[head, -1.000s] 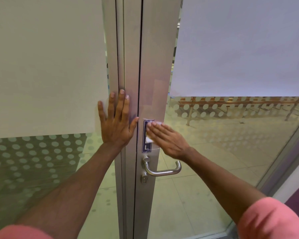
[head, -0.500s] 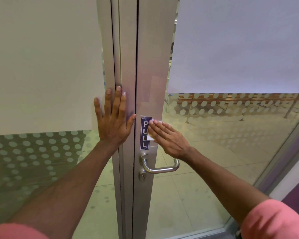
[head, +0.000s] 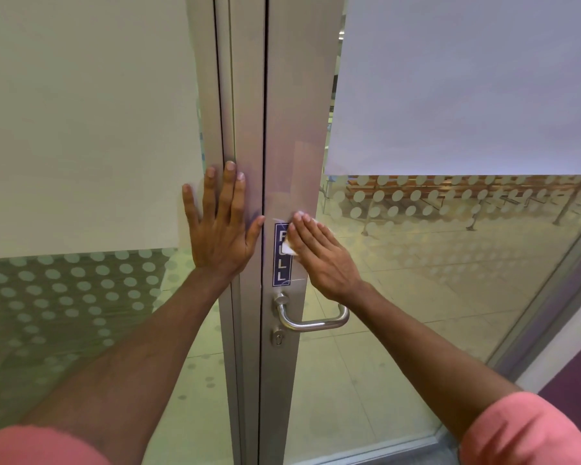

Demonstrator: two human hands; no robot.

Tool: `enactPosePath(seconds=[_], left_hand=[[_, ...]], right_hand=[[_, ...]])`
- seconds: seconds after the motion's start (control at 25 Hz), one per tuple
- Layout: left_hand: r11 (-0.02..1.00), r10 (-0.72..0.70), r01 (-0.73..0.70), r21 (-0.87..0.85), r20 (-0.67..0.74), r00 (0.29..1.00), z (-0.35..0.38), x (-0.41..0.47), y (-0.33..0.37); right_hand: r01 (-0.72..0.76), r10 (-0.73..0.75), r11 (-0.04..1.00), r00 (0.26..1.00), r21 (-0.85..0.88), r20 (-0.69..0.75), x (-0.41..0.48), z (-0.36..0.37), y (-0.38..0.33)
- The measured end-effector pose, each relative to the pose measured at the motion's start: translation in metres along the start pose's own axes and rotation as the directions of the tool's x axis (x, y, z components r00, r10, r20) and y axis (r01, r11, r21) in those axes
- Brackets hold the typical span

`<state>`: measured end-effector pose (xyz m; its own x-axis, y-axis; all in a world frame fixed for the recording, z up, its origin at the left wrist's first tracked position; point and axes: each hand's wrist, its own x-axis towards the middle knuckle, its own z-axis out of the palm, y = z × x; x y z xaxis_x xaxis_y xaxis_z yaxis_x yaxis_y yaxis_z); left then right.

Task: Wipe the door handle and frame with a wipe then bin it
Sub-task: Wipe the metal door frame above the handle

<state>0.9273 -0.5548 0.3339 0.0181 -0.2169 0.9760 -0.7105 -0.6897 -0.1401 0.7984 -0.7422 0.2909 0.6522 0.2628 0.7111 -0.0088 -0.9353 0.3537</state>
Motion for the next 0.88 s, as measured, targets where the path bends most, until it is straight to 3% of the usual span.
enactPosePath(seconds=[0.2, 0.28, 0.48, 0.64, 0.76, 0.88], left_hand=[[1.000, -0.004, 0.004, -0.009, -0.001, 1.000, 0.001, 0.001, 0.001], [1.000, -0.012, 0.012, -0.006, 0.000, 1.000, 0.002, 0.000, 0.000], [1.000, -0.007, 0.007, -0.018, 0.002, 1.000, -0.001, 0.001, 0.001], [1.000, -0.002, 0.002, 0.003, 0.007, 1.000, -0.001, 0.000, 0.000], [1.000, -0.006, 0.006, -0.001, 0.013, 1.000, -0.002, 0.001, 0.000], [1.000, -0.011, 0.011, -0.006, 0.021, 1.000, -0.002, 0.001, 0.000]], right_hand=[[0.271, -0.253, 0.962, 0.927, -0.031, 0.278, -0.049, 0.006, -0.001], [0.296, -0.275, 0.954, 0.926, -0.047, 0.260, -0.041, 0.000, 0.008], [0.060, -0.060, 0.995, 0.998, -0.082, 0.001, 0.023, -0.016, 0.015], [0.046, -0.052, 0.996, 0.995, -0.076, -0.086, 0.034, -0.016, 0.009], [0.068, -0.070, 0.997, 0.997, -0.046, -0.042, 0.030, -0.009, -0.002], [0.213, -0.204, 0.977, 0.962, -0.032, 0.180, 0.003, 0.001, -0.008]])
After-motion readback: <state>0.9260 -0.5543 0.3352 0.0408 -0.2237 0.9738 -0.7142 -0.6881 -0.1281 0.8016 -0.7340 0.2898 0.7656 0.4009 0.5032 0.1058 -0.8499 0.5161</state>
